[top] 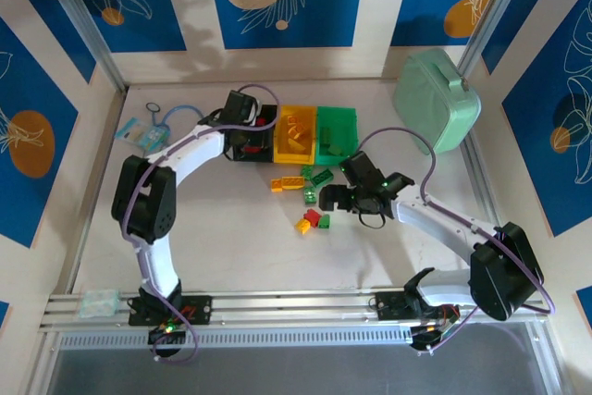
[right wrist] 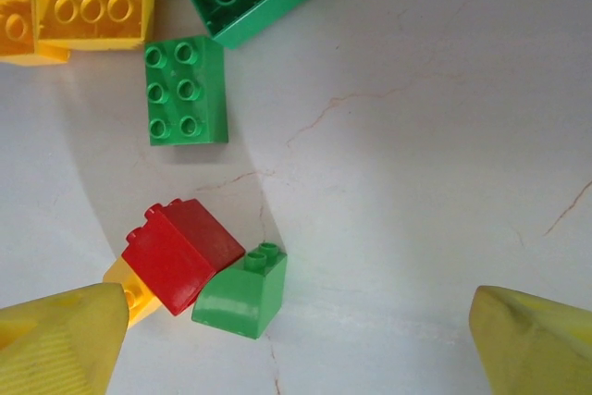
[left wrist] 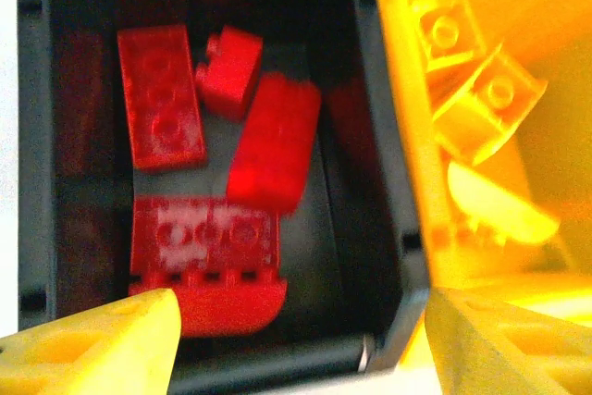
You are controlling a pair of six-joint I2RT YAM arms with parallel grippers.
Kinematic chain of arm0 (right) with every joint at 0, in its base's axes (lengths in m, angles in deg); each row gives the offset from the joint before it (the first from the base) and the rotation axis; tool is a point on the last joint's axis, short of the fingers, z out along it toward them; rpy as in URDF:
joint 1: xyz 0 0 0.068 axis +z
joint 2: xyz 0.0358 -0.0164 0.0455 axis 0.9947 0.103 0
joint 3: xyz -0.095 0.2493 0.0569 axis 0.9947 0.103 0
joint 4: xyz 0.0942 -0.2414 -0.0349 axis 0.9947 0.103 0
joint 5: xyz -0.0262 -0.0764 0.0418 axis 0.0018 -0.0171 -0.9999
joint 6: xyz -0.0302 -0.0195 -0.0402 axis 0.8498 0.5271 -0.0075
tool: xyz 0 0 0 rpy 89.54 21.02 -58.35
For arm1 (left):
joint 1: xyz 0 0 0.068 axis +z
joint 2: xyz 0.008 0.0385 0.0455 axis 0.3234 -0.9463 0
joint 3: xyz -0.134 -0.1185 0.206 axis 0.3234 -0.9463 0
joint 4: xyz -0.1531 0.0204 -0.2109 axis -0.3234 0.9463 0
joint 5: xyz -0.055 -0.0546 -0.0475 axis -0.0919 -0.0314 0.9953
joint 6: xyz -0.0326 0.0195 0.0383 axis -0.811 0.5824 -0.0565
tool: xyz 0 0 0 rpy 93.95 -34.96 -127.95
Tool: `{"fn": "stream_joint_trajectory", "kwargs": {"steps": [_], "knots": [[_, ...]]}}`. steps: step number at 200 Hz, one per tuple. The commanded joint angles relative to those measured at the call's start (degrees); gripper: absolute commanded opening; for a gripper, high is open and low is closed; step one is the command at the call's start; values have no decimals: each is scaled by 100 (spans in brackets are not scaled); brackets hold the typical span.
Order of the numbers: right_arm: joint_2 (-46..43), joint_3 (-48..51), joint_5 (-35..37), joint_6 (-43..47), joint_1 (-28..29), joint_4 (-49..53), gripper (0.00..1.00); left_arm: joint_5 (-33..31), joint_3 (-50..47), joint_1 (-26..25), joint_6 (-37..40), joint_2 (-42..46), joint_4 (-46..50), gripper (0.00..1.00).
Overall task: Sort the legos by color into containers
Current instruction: Place the lego in the container, then pick up the lego from the center of the table.
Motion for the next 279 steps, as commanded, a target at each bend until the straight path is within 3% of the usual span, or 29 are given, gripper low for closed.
{"fn": "stream_joint_trajectory", "kwargs": {"steps": [1,40,84,122,194,279], "knots": [[-37,-151,16,248,118,93,95,156,-498,20,-119,681,-222,69],[504,-648,-63,787,534,270,92,251,-1534,-42,-251,1516,-530,66],[1293,-1255,-46,1077,757,589,76,231,-2484,-86,-392,2349,-678,64],[1997,-1890,68,1239,1010,893,72,161,-3178,-95,-486,2898,-760,63],[3046,-2552,466,1281,1217,1402,64,135,-3889,-95,-594,3308,-836,61],[3312,-2518,684,1105,1318,1595,59,202,-4094,-113,-693,3374,-922,59]]}}
